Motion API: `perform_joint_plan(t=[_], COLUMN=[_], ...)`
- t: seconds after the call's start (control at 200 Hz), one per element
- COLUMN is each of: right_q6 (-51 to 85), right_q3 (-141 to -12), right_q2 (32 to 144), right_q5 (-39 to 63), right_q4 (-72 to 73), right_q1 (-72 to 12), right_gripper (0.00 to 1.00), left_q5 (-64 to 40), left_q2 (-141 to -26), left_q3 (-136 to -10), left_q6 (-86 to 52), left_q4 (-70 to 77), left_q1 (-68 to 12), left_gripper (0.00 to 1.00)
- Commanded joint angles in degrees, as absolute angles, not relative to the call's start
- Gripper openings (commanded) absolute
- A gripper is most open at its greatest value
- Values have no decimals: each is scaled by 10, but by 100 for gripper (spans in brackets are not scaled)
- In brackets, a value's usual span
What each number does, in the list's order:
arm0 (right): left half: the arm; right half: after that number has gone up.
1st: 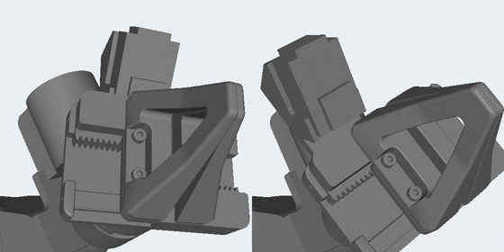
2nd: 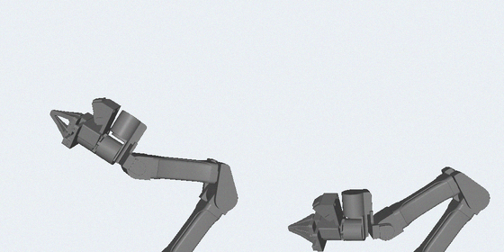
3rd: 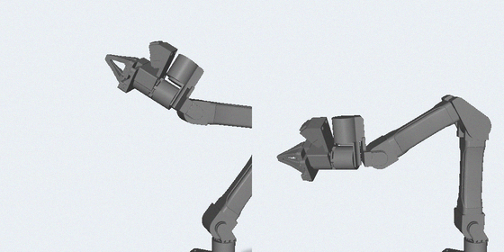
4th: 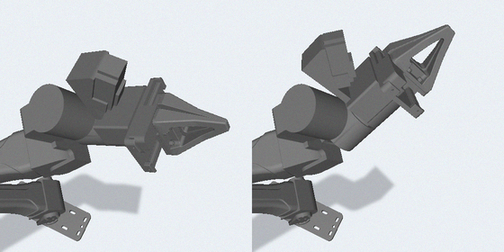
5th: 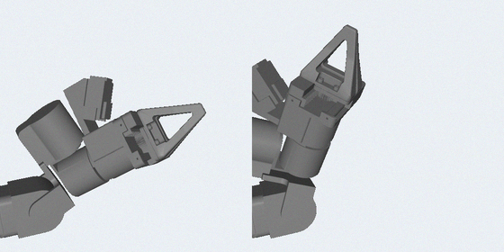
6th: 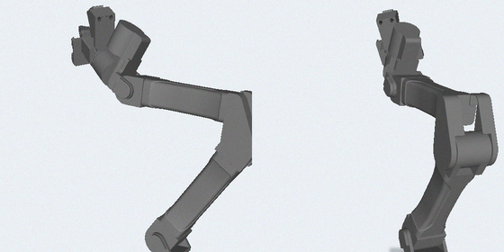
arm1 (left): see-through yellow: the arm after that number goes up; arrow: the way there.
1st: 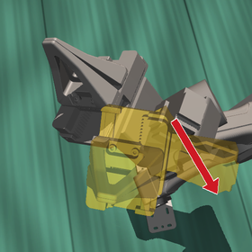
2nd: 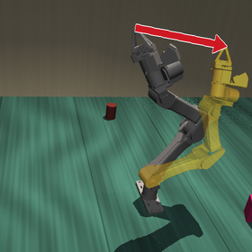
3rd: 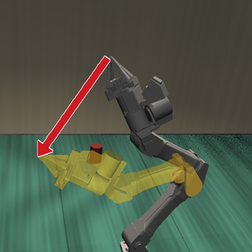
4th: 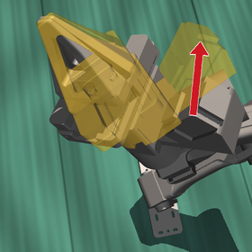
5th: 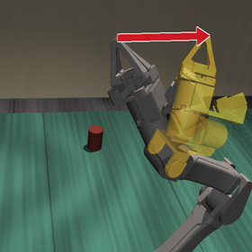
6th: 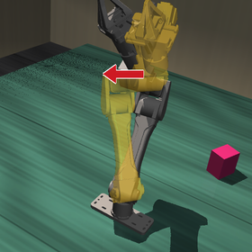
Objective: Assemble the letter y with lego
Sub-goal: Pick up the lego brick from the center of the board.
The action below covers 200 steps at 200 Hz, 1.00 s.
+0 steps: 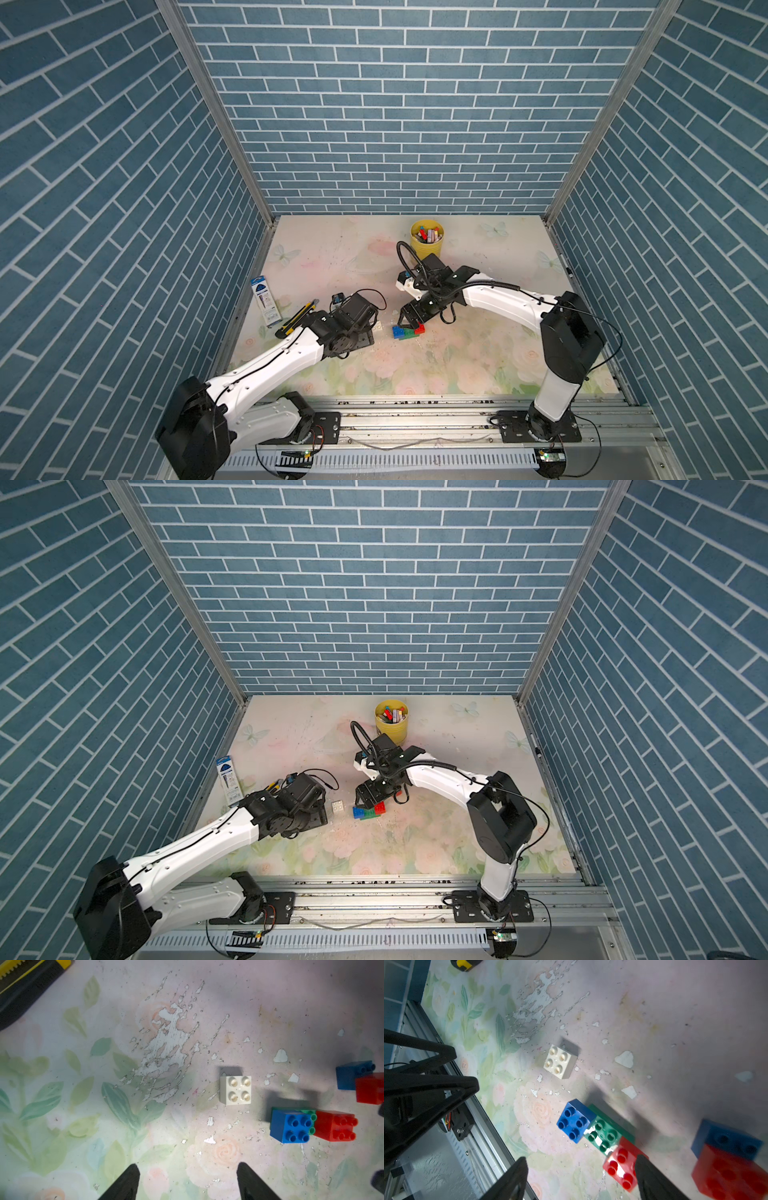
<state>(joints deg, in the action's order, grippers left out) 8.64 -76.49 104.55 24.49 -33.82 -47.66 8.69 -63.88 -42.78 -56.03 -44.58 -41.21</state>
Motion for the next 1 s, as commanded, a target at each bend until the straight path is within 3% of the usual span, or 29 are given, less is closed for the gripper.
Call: perform_joint_plan(t=[0.0,0.205,0.485,0.67,0.995], right_q6=[33,25,39,67,101], right_q3=[-788,-792,-779,-784,-788], right_q2=[1077,1118,1115,1126,1136], right_q5=[284,300,226,139,95], right_q4=[-363,-373,-404,-413,-404], right_q1=[-481,-487,-523,-540,-567], right_gripper=[82,81,74,61,45], left_q5=[103,98,91,86,86], left_q2=[-627,-642,-666,-683,-684], left_q3=[-414,-410,-410,-407,-390], left_q6=[-573,-570,-560,-561,-566], left_q4=[-467,-461,-444,-434,-429], left_q1=[-409,-404,-396,-393,-387], left_gripper=[77,76,75,74,74])
